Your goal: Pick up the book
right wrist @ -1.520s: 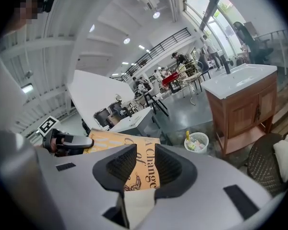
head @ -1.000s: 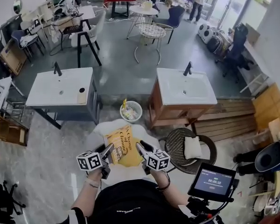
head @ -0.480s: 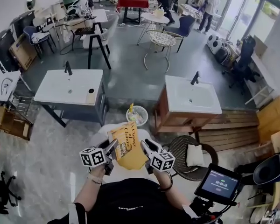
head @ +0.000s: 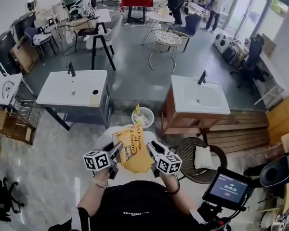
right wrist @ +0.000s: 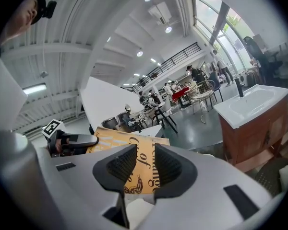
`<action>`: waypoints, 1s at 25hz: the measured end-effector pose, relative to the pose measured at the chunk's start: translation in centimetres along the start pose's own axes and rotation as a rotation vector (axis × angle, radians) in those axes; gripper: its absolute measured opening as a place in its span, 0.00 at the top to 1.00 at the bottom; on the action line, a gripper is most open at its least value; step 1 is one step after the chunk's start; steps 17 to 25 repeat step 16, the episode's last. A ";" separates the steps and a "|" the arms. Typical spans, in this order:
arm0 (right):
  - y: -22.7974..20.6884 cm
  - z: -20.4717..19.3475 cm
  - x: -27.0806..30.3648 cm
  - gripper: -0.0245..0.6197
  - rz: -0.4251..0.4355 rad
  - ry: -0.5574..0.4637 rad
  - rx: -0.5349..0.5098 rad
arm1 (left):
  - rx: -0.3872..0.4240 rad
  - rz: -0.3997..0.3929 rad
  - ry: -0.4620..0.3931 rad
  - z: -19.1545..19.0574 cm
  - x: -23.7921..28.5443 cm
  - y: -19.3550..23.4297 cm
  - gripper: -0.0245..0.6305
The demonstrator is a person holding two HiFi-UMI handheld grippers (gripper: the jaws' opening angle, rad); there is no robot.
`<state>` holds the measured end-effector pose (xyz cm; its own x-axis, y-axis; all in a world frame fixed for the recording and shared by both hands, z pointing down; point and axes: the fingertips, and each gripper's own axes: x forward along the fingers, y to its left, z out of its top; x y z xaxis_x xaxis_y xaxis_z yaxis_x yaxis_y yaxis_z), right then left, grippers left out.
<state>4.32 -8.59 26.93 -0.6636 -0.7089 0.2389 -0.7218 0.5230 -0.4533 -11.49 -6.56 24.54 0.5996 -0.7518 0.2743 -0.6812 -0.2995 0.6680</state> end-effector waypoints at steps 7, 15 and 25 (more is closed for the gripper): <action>-0.1 -0.3 -0.7 0.76 -0.019 -0.003 0.026 | -0.002 0.001 0.021 -0.6 -0.5 0.1 0.71; -0.4 -1.1 -1.7 0.76 -0.025 0.000 0.039 | 0.006 -0.009 0.033 -1.5 -0.1 -0.6 0.71; -0.1 -1.2 -1.8 0.76 -0.027 0.001 0.040 | 0.006 -0.010 0.034 -1.5 -0.5 -0.7 0.71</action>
